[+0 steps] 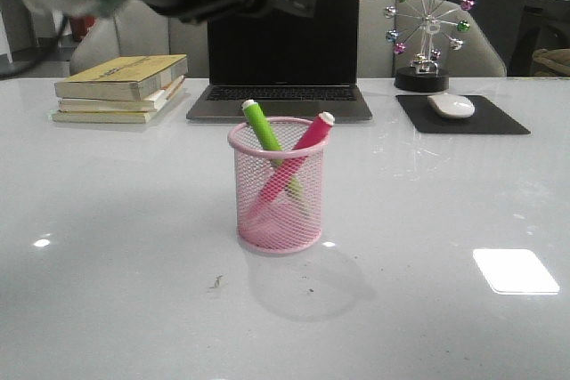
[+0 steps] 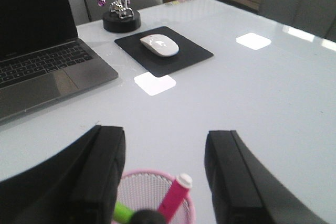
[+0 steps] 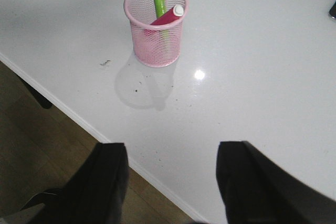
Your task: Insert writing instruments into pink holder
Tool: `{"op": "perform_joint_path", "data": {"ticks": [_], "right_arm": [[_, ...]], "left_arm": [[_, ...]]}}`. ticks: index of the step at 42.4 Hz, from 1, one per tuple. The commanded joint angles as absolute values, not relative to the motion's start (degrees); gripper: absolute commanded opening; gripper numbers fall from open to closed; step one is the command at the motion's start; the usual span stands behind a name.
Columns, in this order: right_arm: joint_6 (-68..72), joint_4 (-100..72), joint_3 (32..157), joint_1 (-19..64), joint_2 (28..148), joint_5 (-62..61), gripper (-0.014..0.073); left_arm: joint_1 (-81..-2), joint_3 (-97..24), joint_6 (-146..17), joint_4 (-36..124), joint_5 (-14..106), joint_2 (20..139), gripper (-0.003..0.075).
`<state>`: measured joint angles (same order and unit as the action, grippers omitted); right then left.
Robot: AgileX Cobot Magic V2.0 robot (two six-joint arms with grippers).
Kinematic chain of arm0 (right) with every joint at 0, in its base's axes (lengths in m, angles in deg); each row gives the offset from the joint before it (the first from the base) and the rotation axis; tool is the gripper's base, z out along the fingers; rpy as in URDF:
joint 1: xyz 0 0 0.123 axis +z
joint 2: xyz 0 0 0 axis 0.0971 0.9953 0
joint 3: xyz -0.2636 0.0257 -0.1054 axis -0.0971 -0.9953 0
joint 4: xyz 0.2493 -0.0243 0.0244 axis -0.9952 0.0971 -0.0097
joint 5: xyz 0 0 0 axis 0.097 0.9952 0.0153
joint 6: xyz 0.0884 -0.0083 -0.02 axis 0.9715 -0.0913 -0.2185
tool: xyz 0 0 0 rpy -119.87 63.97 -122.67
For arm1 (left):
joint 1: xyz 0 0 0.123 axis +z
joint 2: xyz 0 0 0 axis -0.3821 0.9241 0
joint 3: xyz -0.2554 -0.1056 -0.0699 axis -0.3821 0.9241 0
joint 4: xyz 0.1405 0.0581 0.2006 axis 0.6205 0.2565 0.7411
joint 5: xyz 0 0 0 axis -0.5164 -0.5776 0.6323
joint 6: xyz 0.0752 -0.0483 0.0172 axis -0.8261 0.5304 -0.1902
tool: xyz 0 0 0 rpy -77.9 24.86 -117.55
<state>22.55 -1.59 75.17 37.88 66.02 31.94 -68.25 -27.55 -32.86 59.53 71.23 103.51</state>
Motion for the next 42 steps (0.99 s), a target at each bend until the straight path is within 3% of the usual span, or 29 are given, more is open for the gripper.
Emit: {"op": "perform_joint_path", "data": {"ticks": [1,7,17,37,42], "right_arm": [[22.36,-1.64,76.63,37.57,65.86,28.09,0.0487],[22.36,-1.64,76.63,37.57,65.86,28.09,0.0487],[22.36,-1.64,76.63,37.57,65.86,28.03,0.0487],[22.36,-0.26,76.63,37.57,65.86,30.62,0.0487],[22.36,-0.12,76.63,37.57,65.86,30.55,0.0463]], "left_arm": [[-67.90,-31.12,-33.32,59.90,58.17,94.33,0.0424],[-66.91,-33.64,-33.32,61.11,39.08,85.91,0.0424],[-66.69,-33.40,-31.51,62.50,22.95,74.29,0.0424],[-66.69,-19.29,-30.40,64.71,20.36,61.70,0.0420],[-66.69,-18.75,-28.41,67.61,20.36,61.70,0.0363]]}}
